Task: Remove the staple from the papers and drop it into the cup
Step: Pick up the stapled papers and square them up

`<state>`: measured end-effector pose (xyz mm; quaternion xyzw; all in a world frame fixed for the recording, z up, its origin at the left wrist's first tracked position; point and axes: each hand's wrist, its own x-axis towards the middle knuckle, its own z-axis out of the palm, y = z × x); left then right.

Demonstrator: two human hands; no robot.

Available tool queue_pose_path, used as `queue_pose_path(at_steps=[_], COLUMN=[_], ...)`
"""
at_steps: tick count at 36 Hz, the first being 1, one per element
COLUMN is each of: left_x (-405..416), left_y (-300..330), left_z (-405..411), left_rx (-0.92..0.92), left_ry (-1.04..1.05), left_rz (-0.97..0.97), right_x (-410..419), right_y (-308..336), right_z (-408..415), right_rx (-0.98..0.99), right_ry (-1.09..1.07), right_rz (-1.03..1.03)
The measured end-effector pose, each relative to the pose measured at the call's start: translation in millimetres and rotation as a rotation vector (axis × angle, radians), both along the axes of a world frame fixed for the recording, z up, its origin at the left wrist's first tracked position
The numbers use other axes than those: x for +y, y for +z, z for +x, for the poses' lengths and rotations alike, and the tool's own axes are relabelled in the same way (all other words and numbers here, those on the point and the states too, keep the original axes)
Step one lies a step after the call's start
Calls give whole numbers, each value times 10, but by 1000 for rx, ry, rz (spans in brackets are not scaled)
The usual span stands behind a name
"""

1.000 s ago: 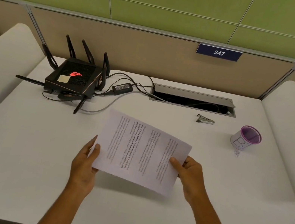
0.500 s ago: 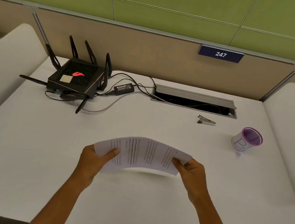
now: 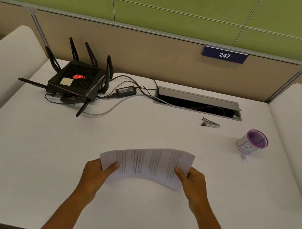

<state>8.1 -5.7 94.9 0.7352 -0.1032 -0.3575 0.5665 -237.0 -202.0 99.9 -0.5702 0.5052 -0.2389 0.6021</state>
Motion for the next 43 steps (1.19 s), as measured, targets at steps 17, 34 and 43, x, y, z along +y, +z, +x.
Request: queue_pose_path(at_steps=[17,34,43], left_x=[21,-682,-835], left_y=[13,324,221], left_z=[-68,-373,-404], left_rx=[-135,-12,37], left_ry=[-84,-297,-221], left_rz=[-37,-87,-65], right_x=[-578,-607,-728], right_y=[710,805,769], right_z=[217,601,663], right_rx=[249,494,516], right_ry=[395,766,782], right_rz=[-247,-421,-406])
